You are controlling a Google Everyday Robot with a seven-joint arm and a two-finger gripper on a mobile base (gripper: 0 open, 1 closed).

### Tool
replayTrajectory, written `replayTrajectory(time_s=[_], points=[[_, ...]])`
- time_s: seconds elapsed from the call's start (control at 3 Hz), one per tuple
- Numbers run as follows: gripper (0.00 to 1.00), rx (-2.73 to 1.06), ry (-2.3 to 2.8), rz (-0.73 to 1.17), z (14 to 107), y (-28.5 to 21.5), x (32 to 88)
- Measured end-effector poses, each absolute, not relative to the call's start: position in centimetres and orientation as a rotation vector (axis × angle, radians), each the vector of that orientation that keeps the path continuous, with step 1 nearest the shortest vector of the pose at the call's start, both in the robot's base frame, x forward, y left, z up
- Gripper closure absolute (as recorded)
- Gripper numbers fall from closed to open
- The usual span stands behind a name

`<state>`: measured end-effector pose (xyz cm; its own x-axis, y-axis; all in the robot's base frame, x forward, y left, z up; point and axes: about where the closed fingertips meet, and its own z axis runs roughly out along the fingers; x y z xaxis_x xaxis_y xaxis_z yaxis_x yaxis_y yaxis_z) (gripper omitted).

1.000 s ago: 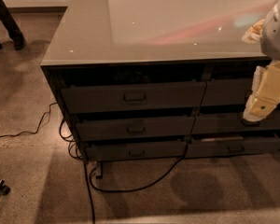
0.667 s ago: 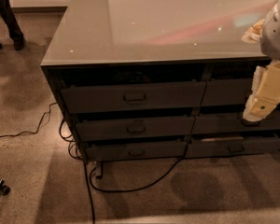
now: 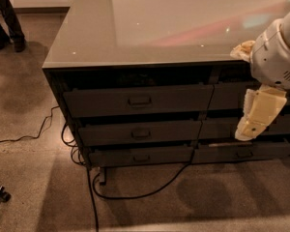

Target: Open top drawer

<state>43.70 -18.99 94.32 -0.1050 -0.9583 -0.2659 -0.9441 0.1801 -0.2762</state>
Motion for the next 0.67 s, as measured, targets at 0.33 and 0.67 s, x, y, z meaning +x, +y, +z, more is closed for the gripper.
replayTrajectory(time_s=[0.33, 0.67], points=[[0.0, -1.794, 2.083, -0.051, 94.31, -18.99, 43.71], [0.0, -1.825, 2.044, -0.066, 93.61, -18.38, 44.53]])
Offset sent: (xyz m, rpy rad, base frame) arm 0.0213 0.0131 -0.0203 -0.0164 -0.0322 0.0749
